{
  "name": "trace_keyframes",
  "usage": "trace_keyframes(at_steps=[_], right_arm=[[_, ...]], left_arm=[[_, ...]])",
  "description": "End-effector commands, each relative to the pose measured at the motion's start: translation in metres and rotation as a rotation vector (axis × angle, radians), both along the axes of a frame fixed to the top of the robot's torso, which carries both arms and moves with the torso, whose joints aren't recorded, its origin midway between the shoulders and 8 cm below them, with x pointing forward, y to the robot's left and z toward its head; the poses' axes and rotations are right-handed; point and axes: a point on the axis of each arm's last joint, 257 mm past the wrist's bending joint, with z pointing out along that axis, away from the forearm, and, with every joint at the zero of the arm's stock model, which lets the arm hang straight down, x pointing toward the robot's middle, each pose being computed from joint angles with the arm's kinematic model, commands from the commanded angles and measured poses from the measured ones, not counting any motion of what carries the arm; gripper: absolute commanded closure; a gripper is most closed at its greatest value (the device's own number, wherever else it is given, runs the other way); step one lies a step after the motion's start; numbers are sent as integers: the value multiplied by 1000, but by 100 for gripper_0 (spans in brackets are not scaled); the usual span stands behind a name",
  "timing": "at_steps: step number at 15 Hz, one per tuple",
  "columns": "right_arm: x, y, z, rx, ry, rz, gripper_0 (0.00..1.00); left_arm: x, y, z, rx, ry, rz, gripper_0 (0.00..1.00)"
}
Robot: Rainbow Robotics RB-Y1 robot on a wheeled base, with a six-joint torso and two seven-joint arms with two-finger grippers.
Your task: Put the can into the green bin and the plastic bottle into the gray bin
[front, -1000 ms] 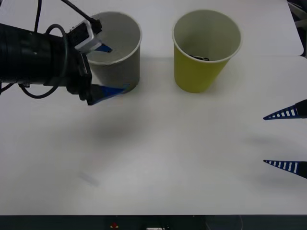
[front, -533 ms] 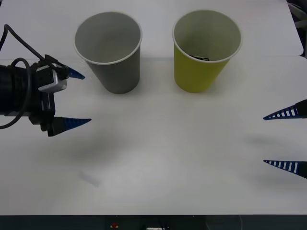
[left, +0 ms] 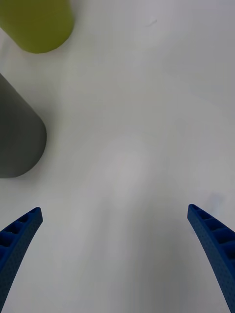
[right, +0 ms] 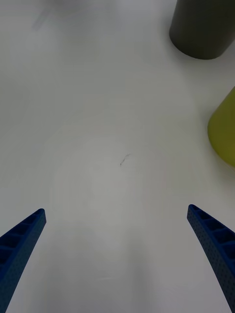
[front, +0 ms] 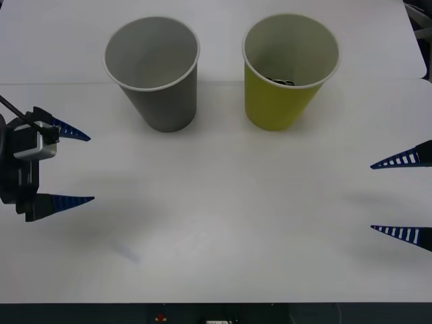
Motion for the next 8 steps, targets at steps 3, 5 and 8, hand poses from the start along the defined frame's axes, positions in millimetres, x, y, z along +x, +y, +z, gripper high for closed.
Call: trace_keyframes(at_steps=[3, 5, 8], right_arm=[[0, 0, 0, 0, 0, 0, 0], [0, 0, 0, 0, 0, 0, 0], [0, 0, 0, 0, 0, 0, 0]], left_arm=[[-12, 25, -14, -60, 84, -2, 0], [-18, 34, -19, -56, 93, -11, 0], [-26, 47, -29, -45, 108, -9, 0]])
